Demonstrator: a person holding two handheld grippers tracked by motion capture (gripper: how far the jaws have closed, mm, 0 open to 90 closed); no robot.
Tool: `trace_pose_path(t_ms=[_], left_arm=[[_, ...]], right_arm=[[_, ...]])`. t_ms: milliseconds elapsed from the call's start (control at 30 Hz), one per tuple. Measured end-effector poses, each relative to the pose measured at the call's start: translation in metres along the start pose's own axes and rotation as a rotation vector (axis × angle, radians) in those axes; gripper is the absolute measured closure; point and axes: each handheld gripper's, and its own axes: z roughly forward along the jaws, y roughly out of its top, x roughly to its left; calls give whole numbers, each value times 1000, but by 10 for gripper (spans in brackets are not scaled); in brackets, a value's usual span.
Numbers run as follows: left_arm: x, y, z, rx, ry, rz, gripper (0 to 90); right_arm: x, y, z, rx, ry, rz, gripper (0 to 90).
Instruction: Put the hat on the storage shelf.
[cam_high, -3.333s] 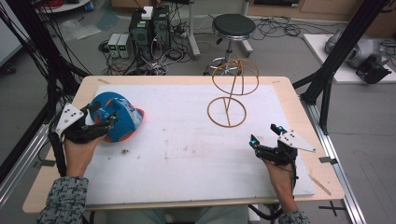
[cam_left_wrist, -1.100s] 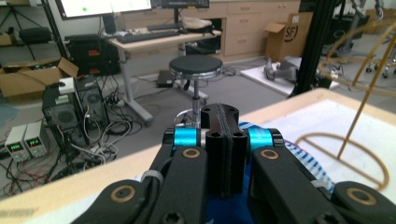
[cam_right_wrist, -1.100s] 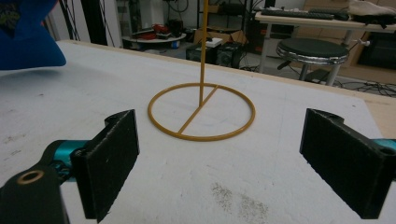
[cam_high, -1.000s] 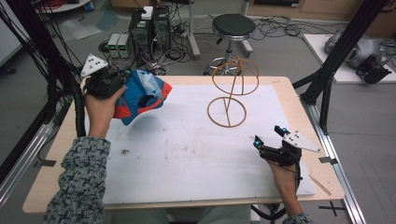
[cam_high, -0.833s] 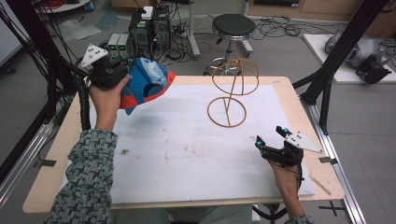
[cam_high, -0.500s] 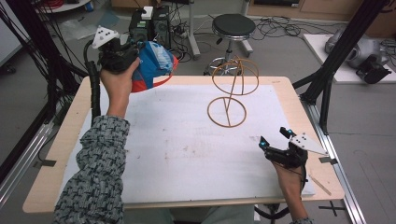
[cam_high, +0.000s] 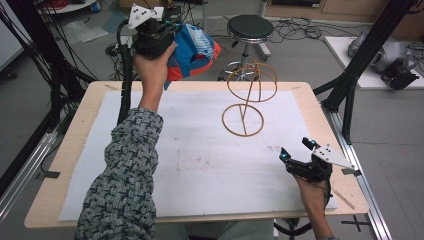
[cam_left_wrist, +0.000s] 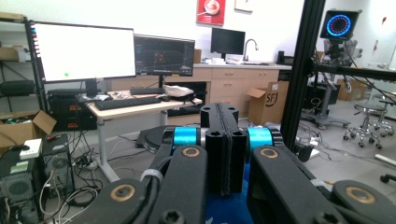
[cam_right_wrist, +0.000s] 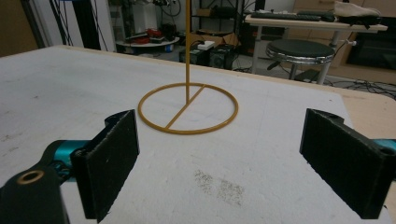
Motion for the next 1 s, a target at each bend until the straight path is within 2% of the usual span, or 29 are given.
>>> trace_pose_path(t_ms=[233,433,567,600,700,833,1000], left_arm=[[-22,5,24,0,-53,2,894],[-38,5,42,10,-83,5,895],[-47,-1,51,-2,-138,2,895],[-49,-2,54,-3,-148,15,895],[-53,-5,60,-11,-185,37,895],[-54,-7,64,-43,-240,27,895],[-57,-13,70,-41,-265,39,895]], right_arm=[[-2,1,-5,-10,-3,4,109],[-4,0,-8,-12,-5,16,109],[-6,0,-10,-18,-5,19,109],[-6,0,-11,-19,-5,16,109],[-5,1,-11,-19,-4,19,109],[-5,0,-10,-15,-1,13,109],[-6,0,-10,-16,1,19,109]])
